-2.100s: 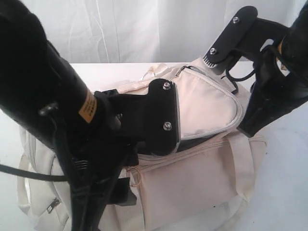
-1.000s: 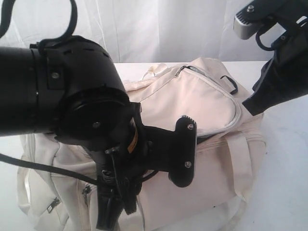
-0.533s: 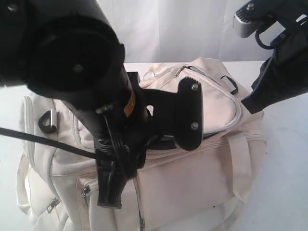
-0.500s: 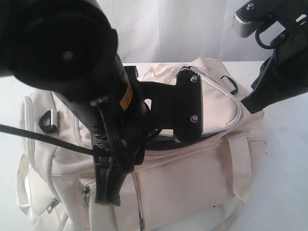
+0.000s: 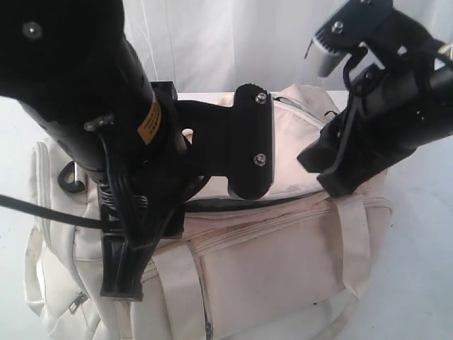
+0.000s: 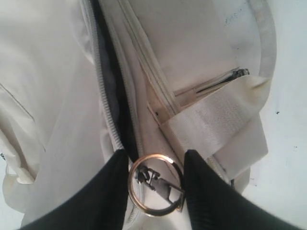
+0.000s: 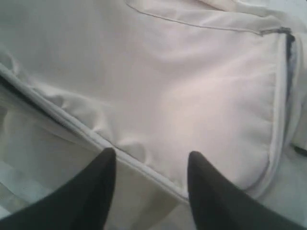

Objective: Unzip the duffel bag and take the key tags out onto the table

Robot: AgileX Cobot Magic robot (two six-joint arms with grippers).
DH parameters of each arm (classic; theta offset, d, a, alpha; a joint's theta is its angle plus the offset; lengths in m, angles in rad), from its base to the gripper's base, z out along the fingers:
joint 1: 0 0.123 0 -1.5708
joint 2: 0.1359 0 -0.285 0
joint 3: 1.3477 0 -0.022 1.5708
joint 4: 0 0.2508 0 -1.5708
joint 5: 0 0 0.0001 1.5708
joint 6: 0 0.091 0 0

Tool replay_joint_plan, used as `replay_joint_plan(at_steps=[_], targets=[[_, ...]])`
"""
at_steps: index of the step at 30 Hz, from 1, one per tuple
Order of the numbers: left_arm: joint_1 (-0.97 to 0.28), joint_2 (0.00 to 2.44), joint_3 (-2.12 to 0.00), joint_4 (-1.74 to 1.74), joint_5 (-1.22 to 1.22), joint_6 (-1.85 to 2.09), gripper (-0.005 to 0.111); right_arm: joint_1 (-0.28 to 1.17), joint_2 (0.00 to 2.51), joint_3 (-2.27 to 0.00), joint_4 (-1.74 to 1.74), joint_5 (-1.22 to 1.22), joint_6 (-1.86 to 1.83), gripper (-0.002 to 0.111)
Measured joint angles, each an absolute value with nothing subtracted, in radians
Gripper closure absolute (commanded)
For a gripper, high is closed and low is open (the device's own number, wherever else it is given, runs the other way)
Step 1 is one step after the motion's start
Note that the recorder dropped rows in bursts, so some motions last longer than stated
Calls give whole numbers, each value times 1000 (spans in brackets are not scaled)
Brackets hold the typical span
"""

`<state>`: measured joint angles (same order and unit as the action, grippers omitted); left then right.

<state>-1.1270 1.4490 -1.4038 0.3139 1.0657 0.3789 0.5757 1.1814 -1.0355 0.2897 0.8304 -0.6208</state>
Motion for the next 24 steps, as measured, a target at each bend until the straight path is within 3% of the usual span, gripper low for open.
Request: replay_joint_plan(at_steps=[9, 15, 24], targets=[[-1127, 1449, -1404, 322, 1066, 379, 107, 659, 1181, -828, 533, 553, -1220, 43], [-1127, 1449, -1404, 324, 1068, 379, 107, 720, 1181, -754, 563, 369, -1326, 43], [-1127, 1449, -1404, 324, 1068, 378, 107, 760, 1221, -728, 570, 315, -1351, 43]])
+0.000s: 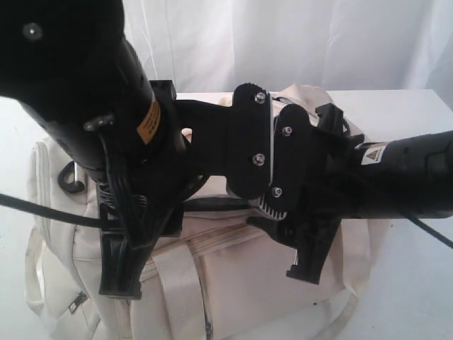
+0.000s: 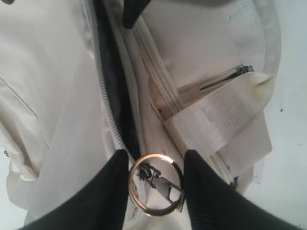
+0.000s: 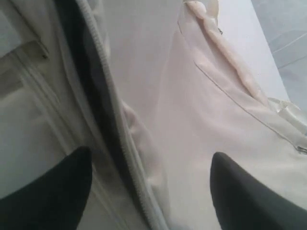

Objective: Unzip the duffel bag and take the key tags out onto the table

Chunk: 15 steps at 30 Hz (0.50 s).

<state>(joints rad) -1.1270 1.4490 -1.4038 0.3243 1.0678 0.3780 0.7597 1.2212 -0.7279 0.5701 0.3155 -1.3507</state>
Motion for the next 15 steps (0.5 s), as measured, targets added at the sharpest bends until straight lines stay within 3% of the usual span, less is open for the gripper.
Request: replay_joint_plan(at_steps=[2, 3, 4, 6, 9, 15], targets=[[-1127, 1449, -1404, 324, 1068, 378, 107, 760, 1250, -726, 570, 315, -1352, 44], [-1127, 1449, -1404, 324, 1068, 378, 107, 760, 1257, -726, 570, 315, -1352, 50], [-1127, 1449, -1404, 324, 1070, 378, 107, 764, 1272, -726, 570, 309, -1352, 58], [-1127, 1449, -1404, 324, 1070, 378, 107, 776, 1286, -726, 570, 298, -1352, 87], [-1127, 1449, -1404, 328, 1103, 378, 107, 780, 1298, -726, 570, 293, -1352, 107], [-1127, 1449, -1404, 416, 1126, 344, 107, 780, 1300, -726, 570, 283, -1352, 108]])
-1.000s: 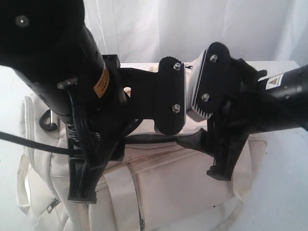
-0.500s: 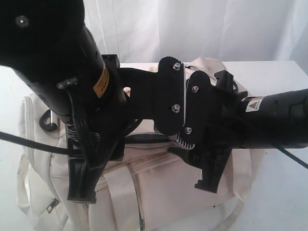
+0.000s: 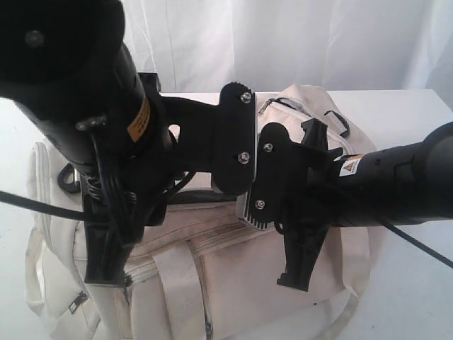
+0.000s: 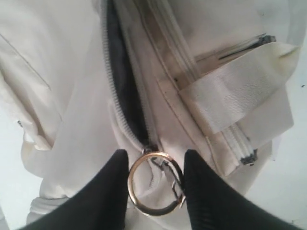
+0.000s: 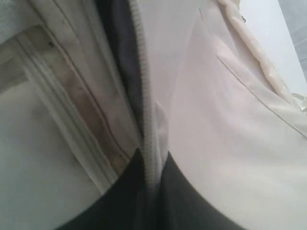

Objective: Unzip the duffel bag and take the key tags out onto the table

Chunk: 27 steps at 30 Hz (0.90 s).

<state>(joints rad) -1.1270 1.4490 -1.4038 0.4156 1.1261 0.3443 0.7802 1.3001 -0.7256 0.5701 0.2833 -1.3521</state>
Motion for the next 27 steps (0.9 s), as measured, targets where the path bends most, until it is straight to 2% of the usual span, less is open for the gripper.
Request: replay_joint_plan(at_steps=[16, 27], targets=[[-1124, 1449, -1404, 491, 1126, 277, 107, 780, 1300, -726, 568, 283, -1352, 108], [-1009, 1408, -1404, 427, 1128, 249, 107, 784, 1302, -726, 489, 285, -1283, 108]])
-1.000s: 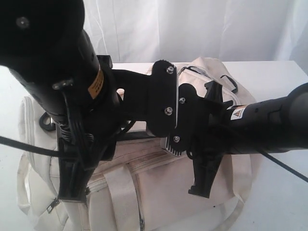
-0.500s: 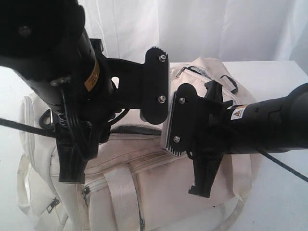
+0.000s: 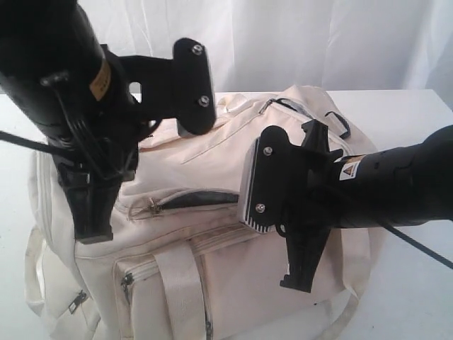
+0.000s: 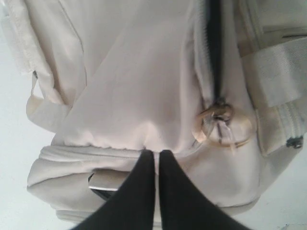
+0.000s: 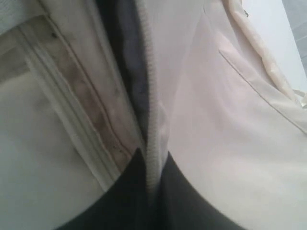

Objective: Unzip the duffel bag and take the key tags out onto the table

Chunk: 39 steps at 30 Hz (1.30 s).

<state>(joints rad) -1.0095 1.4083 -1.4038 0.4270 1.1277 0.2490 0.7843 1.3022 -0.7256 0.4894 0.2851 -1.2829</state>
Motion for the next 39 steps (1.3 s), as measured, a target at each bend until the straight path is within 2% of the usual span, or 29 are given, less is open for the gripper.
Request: replay_joint_plan(at_steps=[10, 16, 28, 31, 35, 37, 39], targets=[[-963, 1361, -1316, 354, 1128, 246, 107, 784, 1302, -726, 481, 285, -1259, 108], [-963, 1312, -1248, 152, 1122, 178, 107, 784, 1302, -726, 481, 285, -1258, 108], [-963, 1097, -1010, 124, 784, -385, 105, 784, 1302, -726, 479, 285, -1244, 108], [-963, 1101, -960, 150, 725, -495, 91, 784, 1302, -726, 479, 285, -1237, 108], [-963, 1101, -928, 153, 577, -564, 62, 784, 1302, -726, 479, 285, -1235, 108], [-963, 1101, -926, 153, 529, -581, 53, 784, 1302, -726, 479, 285, -1235, 108], [-963, 1101, -926, 155, 507, -588, 50, 784, 1302, -726, 479, 285, -1235, 108]])
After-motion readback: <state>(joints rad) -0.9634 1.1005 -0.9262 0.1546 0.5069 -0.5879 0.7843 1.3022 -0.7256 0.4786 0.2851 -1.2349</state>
